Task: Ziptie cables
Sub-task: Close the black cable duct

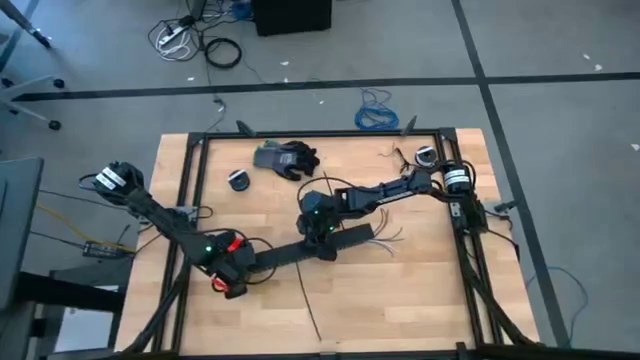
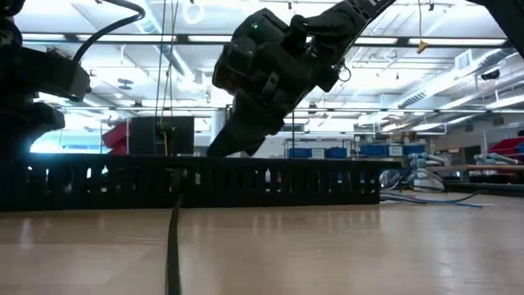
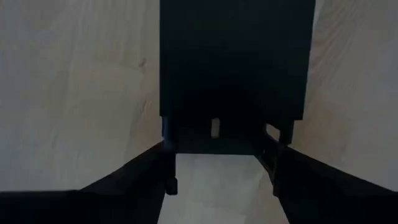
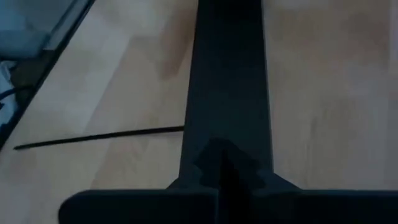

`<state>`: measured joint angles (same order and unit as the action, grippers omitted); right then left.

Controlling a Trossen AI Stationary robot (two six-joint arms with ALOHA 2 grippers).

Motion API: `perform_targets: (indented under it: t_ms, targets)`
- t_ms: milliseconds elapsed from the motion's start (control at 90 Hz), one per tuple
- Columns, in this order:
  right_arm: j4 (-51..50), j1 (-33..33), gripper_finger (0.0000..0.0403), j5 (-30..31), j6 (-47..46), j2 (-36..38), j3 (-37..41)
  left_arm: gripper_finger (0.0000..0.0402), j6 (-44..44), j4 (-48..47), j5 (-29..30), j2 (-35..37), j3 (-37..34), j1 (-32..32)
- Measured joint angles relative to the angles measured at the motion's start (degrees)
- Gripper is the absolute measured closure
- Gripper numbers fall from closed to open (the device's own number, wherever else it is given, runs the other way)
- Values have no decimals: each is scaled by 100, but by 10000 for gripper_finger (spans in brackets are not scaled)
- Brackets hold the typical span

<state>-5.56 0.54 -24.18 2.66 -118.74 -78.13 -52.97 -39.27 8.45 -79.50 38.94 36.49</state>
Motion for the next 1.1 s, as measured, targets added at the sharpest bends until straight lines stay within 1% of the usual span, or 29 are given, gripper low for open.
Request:
perform_targets:
  t_ms: [156,200,389,522,633,744,878,1100]
  targets:
    - [275,2,403,-8,-4,-108,28,152,24,-10,-18,0,-5,2]
    - [456,2,403,-24,-5,-248,25,152,25,-10,-22,0,-7,2]
    - [1179,16,403,-353,-230,-608,13,154,22,27,-13,-2,-16,2]
    - [1622,17,403,-490,-340,-765,21,163,21,63,-14,3,-50,2]
    - [2054,24,403,-752,-481,-850,26,168,22,75,-9,7,-55,2]
    - [2056,34,403,-856,-556,-721,38,164,20,47,-16,-8,17,2]
    - [1870,37,403,-912,-559,-483,46,150,68,41,39,-4,171,0]
    - [1797,37,403,-1048,-605,-403,47,127,90,-196,-99,-4,210,0]
